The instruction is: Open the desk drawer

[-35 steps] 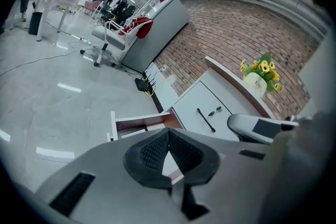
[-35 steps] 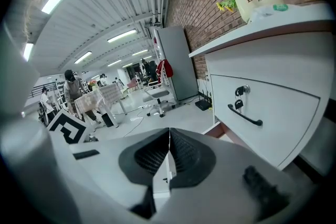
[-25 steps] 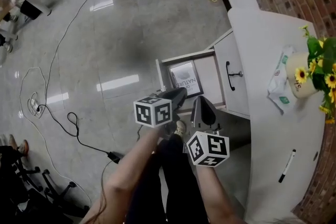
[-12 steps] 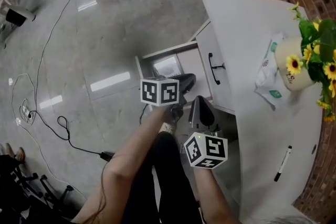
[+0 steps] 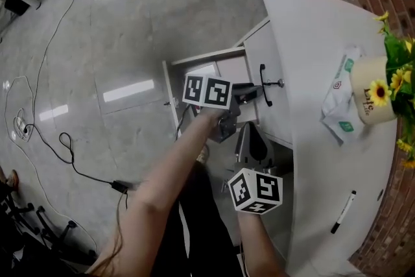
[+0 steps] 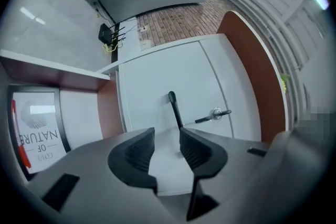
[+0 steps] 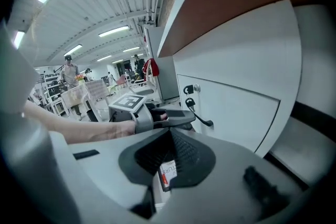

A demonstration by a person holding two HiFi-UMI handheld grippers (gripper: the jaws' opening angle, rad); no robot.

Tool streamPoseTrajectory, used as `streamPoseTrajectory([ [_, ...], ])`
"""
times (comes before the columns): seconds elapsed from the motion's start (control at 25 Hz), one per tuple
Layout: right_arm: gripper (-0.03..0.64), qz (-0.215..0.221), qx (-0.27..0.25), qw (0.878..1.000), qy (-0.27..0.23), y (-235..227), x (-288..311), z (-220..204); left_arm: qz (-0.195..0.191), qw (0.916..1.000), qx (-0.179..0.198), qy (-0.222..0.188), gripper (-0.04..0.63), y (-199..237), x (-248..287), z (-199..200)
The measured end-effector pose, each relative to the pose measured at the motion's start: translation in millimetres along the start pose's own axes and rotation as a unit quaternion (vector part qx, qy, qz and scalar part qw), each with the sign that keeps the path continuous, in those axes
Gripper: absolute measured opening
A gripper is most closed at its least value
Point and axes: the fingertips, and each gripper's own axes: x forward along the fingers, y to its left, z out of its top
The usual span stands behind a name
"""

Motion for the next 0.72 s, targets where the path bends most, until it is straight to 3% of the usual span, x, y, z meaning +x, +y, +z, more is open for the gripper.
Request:
streamPoseTrajectory([
  [0.12,0.012,-0.003,-0.003,1.000,0.003,-3.2,1.4,-1.8,-0.028,0.9994,-0.020,0.002,0.140,-2.2,-1.3,-1.2],
  [0.36,0.012,-0.009,-0.009,1.000,0.004,-8.0,2.3,2.3,-0.048,0.9985,-0.021,0.019,0.138,-8.3,2.3,-9.9],
  [0.72,0.012,-0.009,-0.014,1.000,0.004,-8.0,5.6,9.6,-0.087,0.9942,-0.063,0.002,0.140,-15.6,5.3,-5.8],
])
